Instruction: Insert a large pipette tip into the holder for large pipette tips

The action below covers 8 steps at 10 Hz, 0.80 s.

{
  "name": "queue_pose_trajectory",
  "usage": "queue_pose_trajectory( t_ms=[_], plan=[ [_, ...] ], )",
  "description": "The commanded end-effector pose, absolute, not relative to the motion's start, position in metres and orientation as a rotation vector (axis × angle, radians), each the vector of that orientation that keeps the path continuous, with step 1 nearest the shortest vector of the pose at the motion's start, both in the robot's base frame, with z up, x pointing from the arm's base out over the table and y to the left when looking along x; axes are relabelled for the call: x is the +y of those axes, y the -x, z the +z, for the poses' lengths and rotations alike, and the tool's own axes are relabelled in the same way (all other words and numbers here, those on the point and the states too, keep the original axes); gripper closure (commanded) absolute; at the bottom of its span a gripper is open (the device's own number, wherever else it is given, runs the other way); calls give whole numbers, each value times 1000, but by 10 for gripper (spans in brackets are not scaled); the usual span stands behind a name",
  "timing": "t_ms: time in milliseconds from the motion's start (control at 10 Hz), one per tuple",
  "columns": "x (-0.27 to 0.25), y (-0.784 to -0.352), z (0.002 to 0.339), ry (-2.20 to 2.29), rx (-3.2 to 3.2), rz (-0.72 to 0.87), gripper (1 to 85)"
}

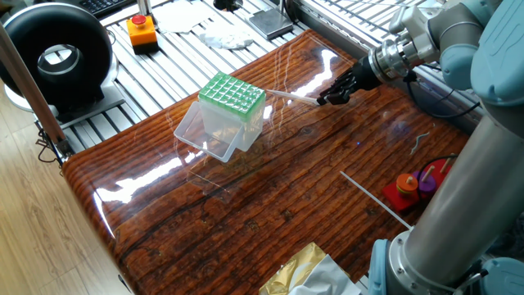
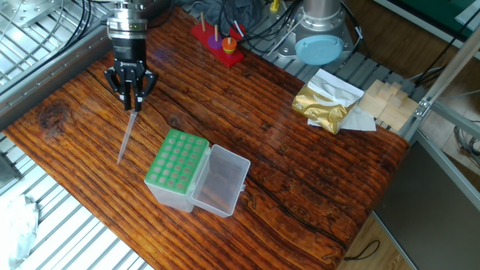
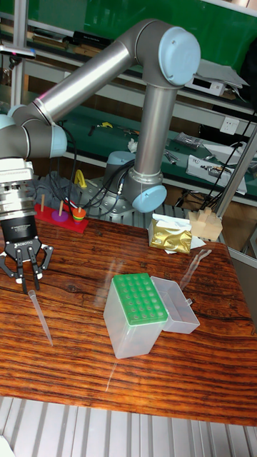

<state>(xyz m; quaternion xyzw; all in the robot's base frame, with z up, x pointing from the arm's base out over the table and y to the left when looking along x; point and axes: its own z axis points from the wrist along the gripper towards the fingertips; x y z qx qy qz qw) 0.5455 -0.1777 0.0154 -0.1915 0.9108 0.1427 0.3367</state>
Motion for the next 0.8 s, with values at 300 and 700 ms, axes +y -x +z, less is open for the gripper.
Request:
queue_pose_trajectory(
  t_ms=[300, 700],
  plan=[
    [-176, -552, 19, 491, 2351, 356, 560],
    [-178, -554, 17, 490, 2351, 347, 563]
  ],
)
